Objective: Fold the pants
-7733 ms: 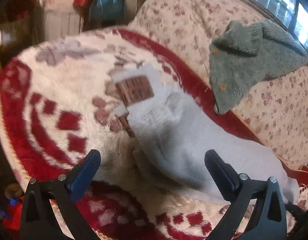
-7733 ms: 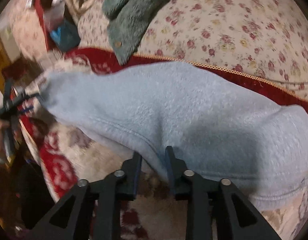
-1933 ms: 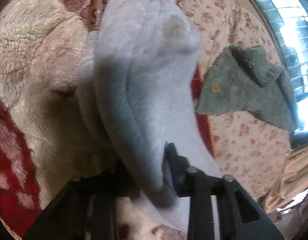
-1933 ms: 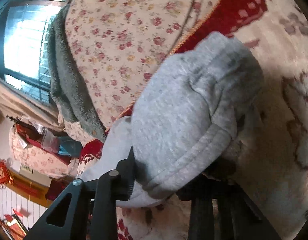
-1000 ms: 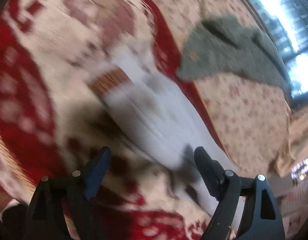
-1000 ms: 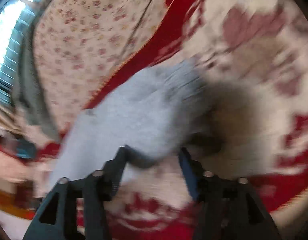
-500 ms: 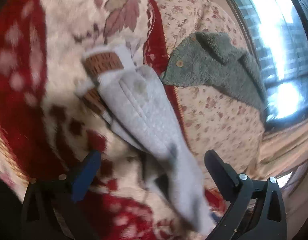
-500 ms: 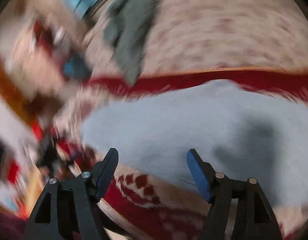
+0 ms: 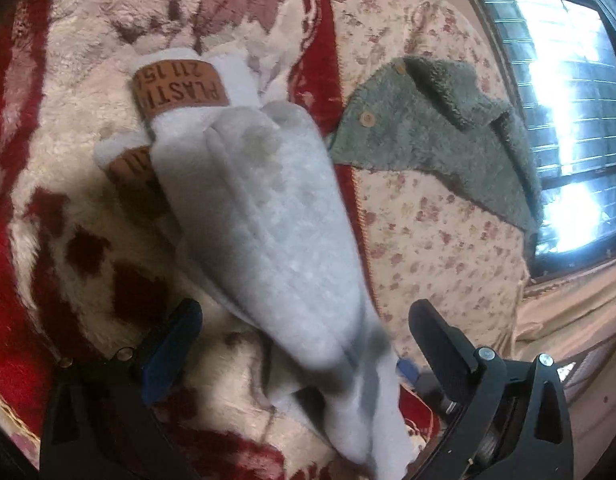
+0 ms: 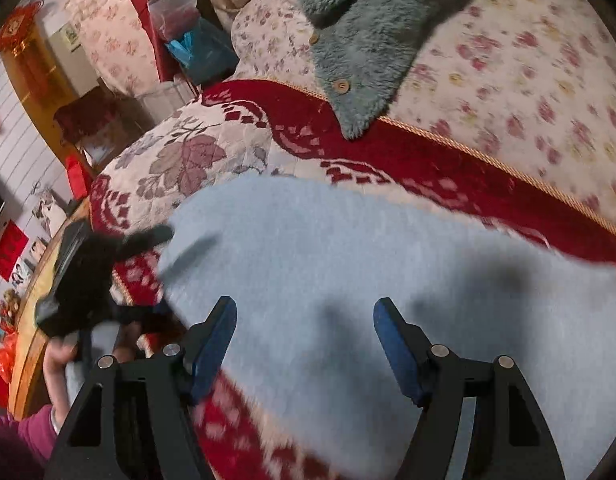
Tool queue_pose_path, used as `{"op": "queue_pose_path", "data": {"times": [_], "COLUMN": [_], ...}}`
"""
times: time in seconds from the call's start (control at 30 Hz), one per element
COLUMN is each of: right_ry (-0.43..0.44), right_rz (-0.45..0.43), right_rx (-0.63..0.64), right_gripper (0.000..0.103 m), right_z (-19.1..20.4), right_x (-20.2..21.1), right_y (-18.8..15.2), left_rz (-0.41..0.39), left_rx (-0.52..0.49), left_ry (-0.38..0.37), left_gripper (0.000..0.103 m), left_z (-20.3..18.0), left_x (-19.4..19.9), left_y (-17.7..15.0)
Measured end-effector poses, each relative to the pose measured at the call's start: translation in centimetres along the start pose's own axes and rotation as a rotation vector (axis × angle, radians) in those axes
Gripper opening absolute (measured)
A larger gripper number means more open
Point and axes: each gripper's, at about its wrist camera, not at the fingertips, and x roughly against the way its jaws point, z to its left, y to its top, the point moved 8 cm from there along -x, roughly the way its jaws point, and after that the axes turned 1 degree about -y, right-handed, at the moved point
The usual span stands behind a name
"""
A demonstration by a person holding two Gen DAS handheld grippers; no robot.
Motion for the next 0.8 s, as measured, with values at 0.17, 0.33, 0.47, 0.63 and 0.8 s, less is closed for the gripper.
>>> {"op": "queue_pose_path", "data": {"times": [0.17, 0.33, 0.47, 0.63, 0.8], "right_ry": [0.147, 0.237, 0.341, 0.452, 0.503], "right_rz": [0.117, 0.22, 0.324, 0.48, 0.537], "right_rx": [0.061, 0.133, 0.161, 0.21, 0.315], "right_gripper": [0.081, 0.085, 0.086, 0.087, 0.076], "right_z": [0.6, 1.2, 1.6, 3.7, 7.5], "right_x": [-5.5, -11.4, -15.7, -19.2, -22.1], "right_y": [5.2, 9.2, 11.0, 10.0, 7.5], "left_rz": [-0.001, 0.011, -0.007, 0.04, 0.073], "left_rx": [0.026, -0.05, -0.032, 0.016, 0.086], "left_ry": [-0.001, 0.076, 0.067, 0.026, -0.02], "left_gripper": [0.103, 0.103, 0.103, 0.103, 0.101], "left_z": [0.8, 0.5, 0.7, 1.1, 1.5], "left_x": [-0.3, -1.2, -1.3, -1.2, -1.1], "left_y": [0.6, -0.1, 0.1, 0.6, 1.4]}}
